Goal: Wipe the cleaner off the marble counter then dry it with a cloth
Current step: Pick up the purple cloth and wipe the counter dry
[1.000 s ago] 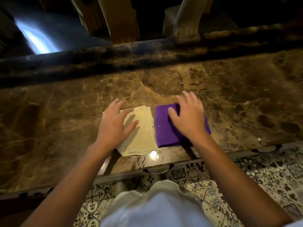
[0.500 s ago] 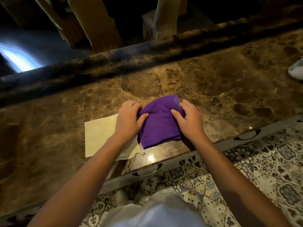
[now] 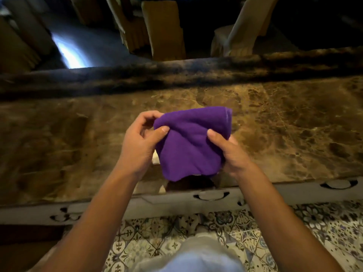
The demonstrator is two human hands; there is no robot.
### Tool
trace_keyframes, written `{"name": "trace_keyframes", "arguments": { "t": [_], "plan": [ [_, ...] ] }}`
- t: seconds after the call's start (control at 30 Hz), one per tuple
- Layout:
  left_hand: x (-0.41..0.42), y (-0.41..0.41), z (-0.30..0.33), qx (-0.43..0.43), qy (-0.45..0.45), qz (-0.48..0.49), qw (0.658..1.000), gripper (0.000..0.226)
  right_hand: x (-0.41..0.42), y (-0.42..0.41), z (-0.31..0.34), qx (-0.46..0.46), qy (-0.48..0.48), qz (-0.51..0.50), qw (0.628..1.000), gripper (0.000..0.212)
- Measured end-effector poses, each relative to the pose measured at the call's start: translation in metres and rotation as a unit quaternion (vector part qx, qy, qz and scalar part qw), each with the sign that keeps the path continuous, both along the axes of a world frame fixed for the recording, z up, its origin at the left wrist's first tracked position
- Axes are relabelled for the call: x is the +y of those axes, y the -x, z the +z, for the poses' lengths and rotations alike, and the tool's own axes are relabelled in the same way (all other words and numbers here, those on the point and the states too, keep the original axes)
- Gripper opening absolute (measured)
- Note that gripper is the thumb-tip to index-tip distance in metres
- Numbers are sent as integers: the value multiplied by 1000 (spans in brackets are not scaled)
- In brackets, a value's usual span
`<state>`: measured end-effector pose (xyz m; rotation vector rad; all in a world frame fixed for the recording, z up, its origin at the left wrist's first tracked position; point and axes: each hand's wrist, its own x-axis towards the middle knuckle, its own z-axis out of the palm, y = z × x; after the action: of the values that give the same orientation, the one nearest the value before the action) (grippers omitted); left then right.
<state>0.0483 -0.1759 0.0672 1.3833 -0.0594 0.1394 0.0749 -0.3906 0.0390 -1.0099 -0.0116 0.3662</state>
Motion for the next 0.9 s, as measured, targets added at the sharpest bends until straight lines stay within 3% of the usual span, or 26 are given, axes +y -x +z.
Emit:
{"name": "trace_keyframes", "arguments": {
  "t": [0.13,0.3,0.4,0.63,0.77,0.9],
  "plan": [
    [80,50,0,4,16,51,999,30,83,34,2,-12,77,63,995,47],
    [172,115,-9,103,43,78,991,49,176,79,4,-19,77,125,989,35],
    [217,148,-15,127,10,98,987,40,227,103,-1,-19,89,123,988,18],
    [290,185,-12,96,21,171,980,22,296,126,2,-3,99,116,988,23],
    [317,185,-17,84,11,196,977,33,318,113,6,17,112,164,980,20],
    [330,170,-21,86,23,187,978,44,334,93,0,55,68,205,975,20]
  ]
}}
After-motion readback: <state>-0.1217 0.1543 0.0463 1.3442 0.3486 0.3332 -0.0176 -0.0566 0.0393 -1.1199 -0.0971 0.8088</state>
